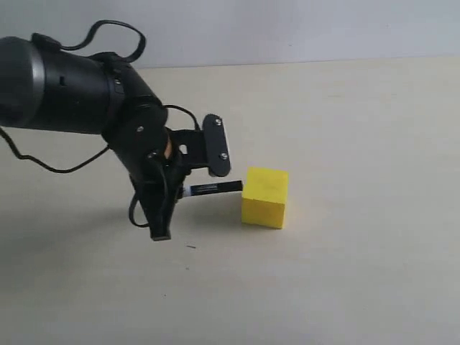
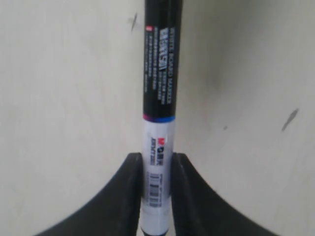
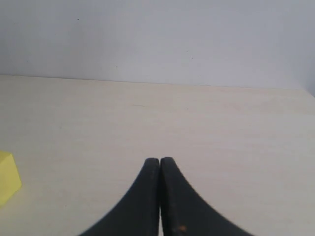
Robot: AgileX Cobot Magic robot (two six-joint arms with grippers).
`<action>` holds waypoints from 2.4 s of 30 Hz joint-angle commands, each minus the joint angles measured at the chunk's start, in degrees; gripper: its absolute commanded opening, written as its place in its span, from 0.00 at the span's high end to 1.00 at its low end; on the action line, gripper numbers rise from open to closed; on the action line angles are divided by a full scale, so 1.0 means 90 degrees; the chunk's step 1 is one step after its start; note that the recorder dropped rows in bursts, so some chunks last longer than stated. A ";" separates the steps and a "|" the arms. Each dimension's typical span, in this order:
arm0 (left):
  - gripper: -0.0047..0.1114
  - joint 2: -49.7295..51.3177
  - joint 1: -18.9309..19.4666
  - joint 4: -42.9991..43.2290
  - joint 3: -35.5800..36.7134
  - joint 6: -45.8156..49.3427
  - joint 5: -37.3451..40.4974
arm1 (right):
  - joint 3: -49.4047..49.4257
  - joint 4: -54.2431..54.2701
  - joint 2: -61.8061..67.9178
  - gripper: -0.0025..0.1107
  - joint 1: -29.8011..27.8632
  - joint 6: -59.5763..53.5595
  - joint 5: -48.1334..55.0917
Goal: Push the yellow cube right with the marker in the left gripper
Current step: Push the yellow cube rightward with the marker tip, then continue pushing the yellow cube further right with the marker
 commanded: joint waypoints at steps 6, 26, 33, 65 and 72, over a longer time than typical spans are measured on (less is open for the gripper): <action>0.96 0.0084 -0.0227 0.0568 -0.0281 -0.0489 0.0990 | 0.0032 -0.0030 -0.0036 0.98 -0.0034 -0.0024 0.0006; 0.96 0.0451 -0.0471 0.0032 -0.0942 -0.0630 0.1110 | 0.0032 -0.0030 -0.0036 0.98 -0.0034 -0.0024 0.0006; 0.96 0.0463 -0.0395 -0.0067 -0.0942 -0.0822 0.0855 | 0.0032 -0.0030 -0.0036 0.98 -0.0034 -0.0024 0.0006; 0.96 0.1413 -0.1197 -0.0137 -0.2369 -0.1120 0.1321 | 0.0032 -0.0030 -0.0036 0.98 -0.0034 -0.0024 -0.0002; 0.96 0.1413 -0.0998 -0.0124 -0.2356 -0.1146 0.2405 | 0.0032 -0.0030 -0.0036 0.98 -0.0034 -0.0024 -0.0002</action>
